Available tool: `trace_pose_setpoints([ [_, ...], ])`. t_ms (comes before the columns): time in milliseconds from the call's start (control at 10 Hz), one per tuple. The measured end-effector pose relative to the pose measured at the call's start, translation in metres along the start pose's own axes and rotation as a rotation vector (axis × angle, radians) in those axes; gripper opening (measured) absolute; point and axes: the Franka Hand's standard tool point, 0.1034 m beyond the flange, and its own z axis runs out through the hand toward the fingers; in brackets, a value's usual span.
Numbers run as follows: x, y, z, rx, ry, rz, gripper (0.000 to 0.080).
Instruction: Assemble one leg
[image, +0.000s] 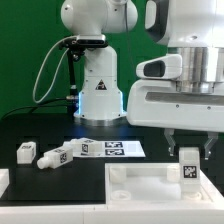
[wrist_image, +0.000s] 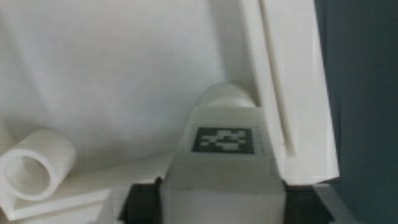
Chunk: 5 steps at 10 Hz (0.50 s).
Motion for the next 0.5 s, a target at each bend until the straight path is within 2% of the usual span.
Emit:
trace_pose_setpoints([
  [100, -0.001, -0.001, 0.0, 0.0, 0.0, 0.083, 0.0292],
  [300, -0.004, -0.014, -0.001, -0.002, 0.007, 0.384, 0.0292],
  [500, 0.001, -0.017, 0.001, -0.007, 0.02, 0.581, 0.0289],
])
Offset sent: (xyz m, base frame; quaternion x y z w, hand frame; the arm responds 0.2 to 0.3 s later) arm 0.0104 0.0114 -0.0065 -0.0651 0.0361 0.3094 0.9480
